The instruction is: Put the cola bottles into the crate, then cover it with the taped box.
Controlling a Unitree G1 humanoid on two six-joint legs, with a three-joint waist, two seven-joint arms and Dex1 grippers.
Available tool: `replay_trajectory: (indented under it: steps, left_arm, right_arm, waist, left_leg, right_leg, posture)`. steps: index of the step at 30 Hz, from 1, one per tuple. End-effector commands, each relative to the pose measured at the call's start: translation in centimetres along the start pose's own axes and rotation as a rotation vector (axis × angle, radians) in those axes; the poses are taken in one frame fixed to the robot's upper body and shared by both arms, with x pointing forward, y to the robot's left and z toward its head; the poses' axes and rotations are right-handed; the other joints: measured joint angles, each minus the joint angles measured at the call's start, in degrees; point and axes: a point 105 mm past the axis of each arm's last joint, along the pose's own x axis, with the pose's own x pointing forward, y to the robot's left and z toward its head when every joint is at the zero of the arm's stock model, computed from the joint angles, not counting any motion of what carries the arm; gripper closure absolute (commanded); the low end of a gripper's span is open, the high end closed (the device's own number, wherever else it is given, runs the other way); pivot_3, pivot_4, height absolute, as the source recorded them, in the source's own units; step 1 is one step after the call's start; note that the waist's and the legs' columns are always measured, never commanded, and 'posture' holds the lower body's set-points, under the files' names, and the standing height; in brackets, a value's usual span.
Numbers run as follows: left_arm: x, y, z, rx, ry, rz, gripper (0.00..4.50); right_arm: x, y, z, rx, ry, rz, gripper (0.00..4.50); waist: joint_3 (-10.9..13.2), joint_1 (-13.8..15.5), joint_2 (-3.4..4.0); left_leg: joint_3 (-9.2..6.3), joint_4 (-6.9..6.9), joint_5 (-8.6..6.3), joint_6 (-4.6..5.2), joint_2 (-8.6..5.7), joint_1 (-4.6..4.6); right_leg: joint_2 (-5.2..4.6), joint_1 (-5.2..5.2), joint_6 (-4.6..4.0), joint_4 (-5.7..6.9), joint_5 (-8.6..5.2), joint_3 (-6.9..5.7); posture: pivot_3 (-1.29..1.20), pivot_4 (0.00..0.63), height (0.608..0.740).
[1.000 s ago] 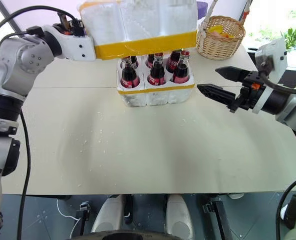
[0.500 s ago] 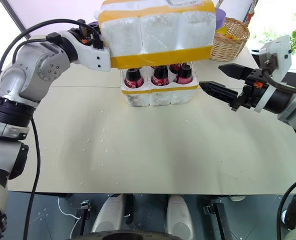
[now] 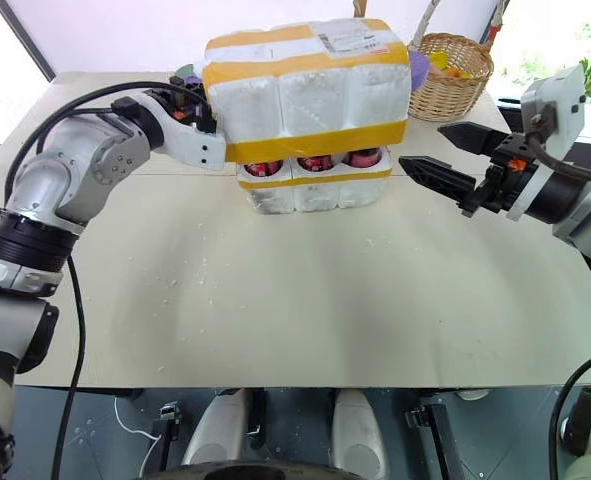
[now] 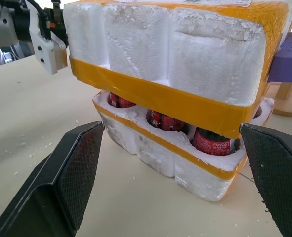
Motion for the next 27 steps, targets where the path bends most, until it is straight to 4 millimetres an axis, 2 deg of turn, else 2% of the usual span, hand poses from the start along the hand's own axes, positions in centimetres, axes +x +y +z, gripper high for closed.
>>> replay_trajectory:
  steps: [1, 2, 3, 9, 11, 13, 15, 17, 18, 21, 23, 25, 27]
  left_arm:
    - [-0.1, 0.3, 0.6, 0.028, -0.033, 0.044, 1.82]
    - [-0.3, 0.4, 0.8, 0.038, -0.050, 0.061, 1.48]
    - [-0.4, 0.3, 1.0, 0.039, -0.066, 0.065, 0.95]
    - [-2.6, -1.6, 0.0, -0.030, -0.088, 0.049, 0.95]
    - [-3.6, -2.0, -0.7, -0.153, -0.086, 0.040, 0.95]
    - [-4.8, -2.3, -1.4, -0.201, -0.102, 0.035, 0.95]
    - [-6.3, -3.5, -2.1, -0.314, -0.111, -0.014, 0.95]
    - [-7.5, -4.7, -2.7, -0.490, -0.112, -0.059, 0.95]
    - [-8.1, -5.6, -3.1, -0.654, -0.107, -0.101, 0.95]
    - [-9.8, -6.3, -3.7, -1.298, -0.153, -0.195, 0.95]
    - [-11.0, -5.5, -3.7, -1.569, -0.239, -0.269, 0.95]
    - [-12.4, -3.4, -4.1, -1.699, -0.359, -0.312, 0.95]
    - [-13.1, -1.3, -5.2, -1.785, -0.436, -0.283, 0.95]
  right_arm:
    - [-0.4, 0.0, 1.2, -0.034, -0.043, -0.011, 0.00]
    - [-0.4, -0.1, 1.2, -0.033, -0.041, -0.013, 0.00]
    - [-0.5, -0.1, 1.2, -0.031, -0.041, -0.013, 0.00]
    - [-0.6, -0.1, 0.9, -0.021, -0.035, -0.010, 0.00]
    - [-0.5, 0.0, 0.9, -0.021, -0.034, -0.005, 0.00]
    - [-0.4, -0.1, 0.9, -0.020, -0.032, -0.004, 0.00]
    - [-0.4, -0.2, 0.8, -0.018, -0.026, -0.001, 0.00]
    - [-0.3, -0.2, 0.6, -0.014, -0.018, 0.002, 0.00]
    - [-0.3, -0.3, 0.3, -0.014, -0.009, 0.002, 0.00]
    - [-0.3, -0.5, -0.6, -0.021, 0.026, 0.002, 0.00]
    - [-0.2, -0.8, -1.2, -0.035, 0.052, 0.000, 0.00]
    - [-0.2, -1.6, -2.0, -0.046, 0.081, -0.013, 0.00]
    - [0.0, -2.4, -2.2, -0.050, 0.091, -0.028, 0.00]
  waist:
    - [0.00, 0.01, 0.01]
    - [0.00, 0.07, 0.01]
    - [0.00, 0.09, 0.01]
    - [0.00, -0.02, 0.01]
    - [0.00, -0.01, 0.01]
    - [0.00, -0.01, 0.01]
    - [-0.01, -0.16, 0.03]
    - [-0.02, -0.09, 0.04]
    - [-0.02, -0.07, 0.04]
    - [-0.02, 0.10, 0.04]
    - [-0.01, 0.02, 0.00]
    - [-0.01, -0.07, 0.00]
    - [-0.01, -0.03, 0.00]
  left_leg:
    - [0.00, 0.00, 0.00, 0.00, 0.00, 0.00]
    - [0.00, 0.00, 0.00, 0.00, 0.00, 0.00]
    - [0.00, 0.00, 0.00, 0.00, 0.00, -0.01]
    - [0.00, -0.01, 0.00, 0.00, 0.01, 0.01]
    - [0.00, -0.01, 0.00, 0.00, 0.01, 0.00]
    - [0.00, 0.00, 0.00, 0.00, 0.02, 0.00]
    - [0.00, 0.00, 0.00, 0.00, 0.02, 0.00]
    - [0.01, -0.03, 0.00, 0.00, 0.03, 0.03]
    - [0.01, -0.03, 0.00, 0.00, 0.04, 0.05]
    - [0.01, 0.02, 0.00, 0.00, 0.04, 0.05]
    - [-0.03, 0.06, 0.00, -0.01, 0.04, 0.01]
    - [-0.04, 0.06, 0.00, 0.00, 0.03, 0.02]
    - [-0.06, 0.05, 0.00, -0.01, 0.03, 0.03]
  right_leg:
    - [0.00, 0.00, 0.00, 0.00, 0.00, 0.00]
    - [0.00, 0.00, 0.00, 0.01, 0.00, 0.00]
    - [0.00, 0.00, 0.00, 0.01, 0.00, 0.00]
    - [-0.01, 0.00, 0.00, 0.01, 0.00, 0.00]
    - [-0.01, -0.01, 0.00, 0.02, 0.00, 0.00]
    - [-0.01, -0.01, -0.01, 0.02, 0.00, 0.00]
    - [-0.02, -0.01, -0.01, 0.01, 0.00, 0.00]
    - [-0.02, -0.01, -0.01, 0.03, 0.00, 0.00]
    - [-0.02, 0.00, -0.02, 0.04, 0.00, 0.00]
    - [-0.03, 0.04, -0.02, 0.05, 0.00, 0.00]
    - [-0.03, 0.04, -0.02, 0.04, 0.00, -0.02]
    - [-0.02, 0.06, -0.01, 0.02, 0.00, -0.02]
    - [0.01, 0.06, -0.01, 0.01, 0.00, -0.03]
  posture:
    - [0.00, 0.150, 0.740]
    - [0.00, 0.150, 0.740]
    - [0.00, 0.150, 0.740]
    - [0.00, 0.150, 0.740]
    - [0.00, 0.150, 0.740]
    - [0.00, 0.150, 0.740]
    - [0.00, 0.150, 0.740]
    - [0.00, 0.150, 0.740]
    - [0.00, 0.150, 0.740]
    - [0.00, 0.150, 0.740]
    - [0.00, 0.150, 0.740]
    - [0.00, 0.150, 0.740]
    - [0.00, 0.150, 0.740]
